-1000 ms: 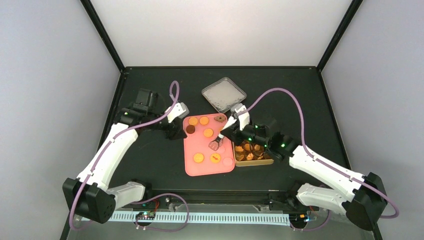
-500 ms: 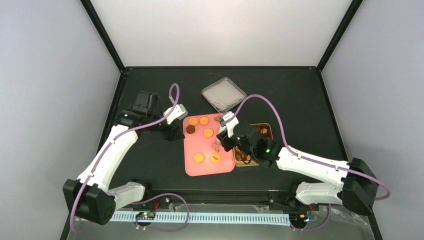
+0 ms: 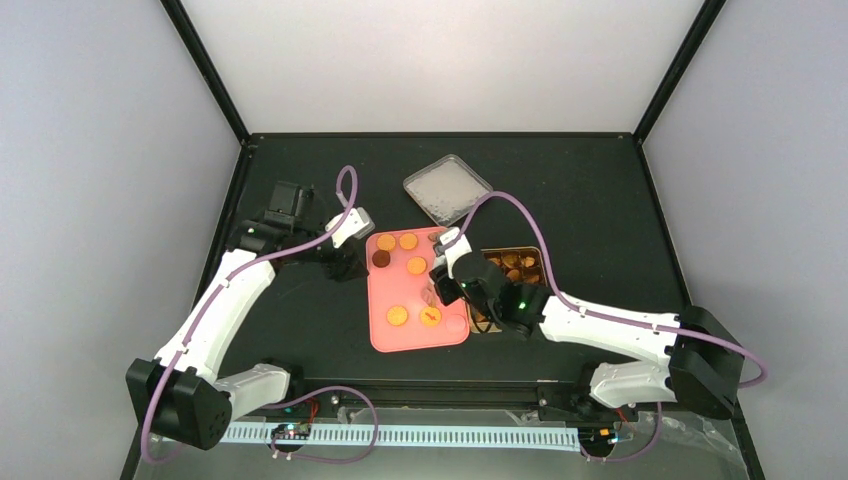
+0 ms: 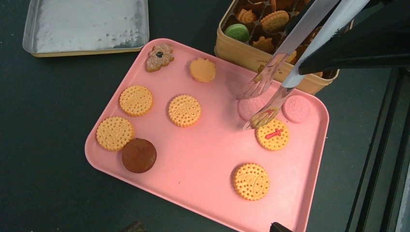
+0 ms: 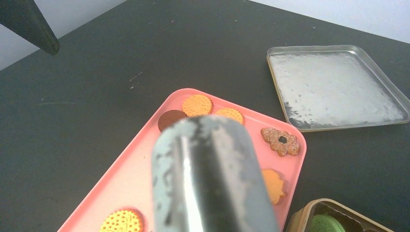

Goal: Pack the cookies
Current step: Pick up the fake cookies from the plate.

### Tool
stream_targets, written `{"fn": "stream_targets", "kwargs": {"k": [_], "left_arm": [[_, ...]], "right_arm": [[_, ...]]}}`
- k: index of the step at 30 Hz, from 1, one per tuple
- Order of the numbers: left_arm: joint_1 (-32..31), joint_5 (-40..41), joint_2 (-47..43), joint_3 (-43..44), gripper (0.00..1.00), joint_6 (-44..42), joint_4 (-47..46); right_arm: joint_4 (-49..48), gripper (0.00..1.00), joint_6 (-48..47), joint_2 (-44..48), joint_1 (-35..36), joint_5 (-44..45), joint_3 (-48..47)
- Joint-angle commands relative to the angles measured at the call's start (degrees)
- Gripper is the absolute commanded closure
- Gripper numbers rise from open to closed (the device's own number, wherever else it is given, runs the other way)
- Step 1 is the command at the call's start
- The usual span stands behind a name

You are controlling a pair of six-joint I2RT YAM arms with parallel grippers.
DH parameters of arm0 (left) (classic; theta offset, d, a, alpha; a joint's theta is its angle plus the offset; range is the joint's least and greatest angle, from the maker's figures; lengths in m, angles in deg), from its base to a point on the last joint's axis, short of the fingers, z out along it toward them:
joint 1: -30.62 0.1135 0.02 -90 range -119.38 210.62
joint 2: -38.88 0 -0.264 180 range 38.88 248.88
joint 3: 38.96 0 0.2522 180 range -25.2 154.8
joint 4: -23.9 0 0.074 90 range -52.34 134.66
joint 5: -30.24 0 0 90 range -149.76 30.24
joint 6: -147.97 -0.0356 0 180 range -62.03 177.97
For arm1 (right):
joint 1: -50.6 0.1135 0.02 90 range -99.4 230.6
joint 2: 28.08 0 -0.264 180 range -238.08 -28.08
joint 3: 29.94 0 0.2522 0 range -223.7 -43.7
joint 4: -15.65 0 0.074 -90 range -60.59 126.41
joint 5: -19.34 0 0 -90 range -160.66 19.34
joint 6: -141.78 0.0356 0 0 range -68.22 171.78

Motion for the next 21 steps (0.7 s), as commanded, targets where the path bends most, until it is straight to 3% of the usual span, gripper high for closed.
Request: {"fn": "stream_targets", "kwargs": {"k": [1,21], "left_arm": [[0.4,-1.5,-0.5,0.0,0.32,-0.6,-1.1],[0.6,-2.5,-0.3,-0.4,0.33,-1.1,-0.8]], "right_arm": [[-0.7,0.62,2.1,-0.7,1.0,5.3,-0.5],[-1.3,0.62,-1.4,0.0,1.9,7.7,-5.8]]}}
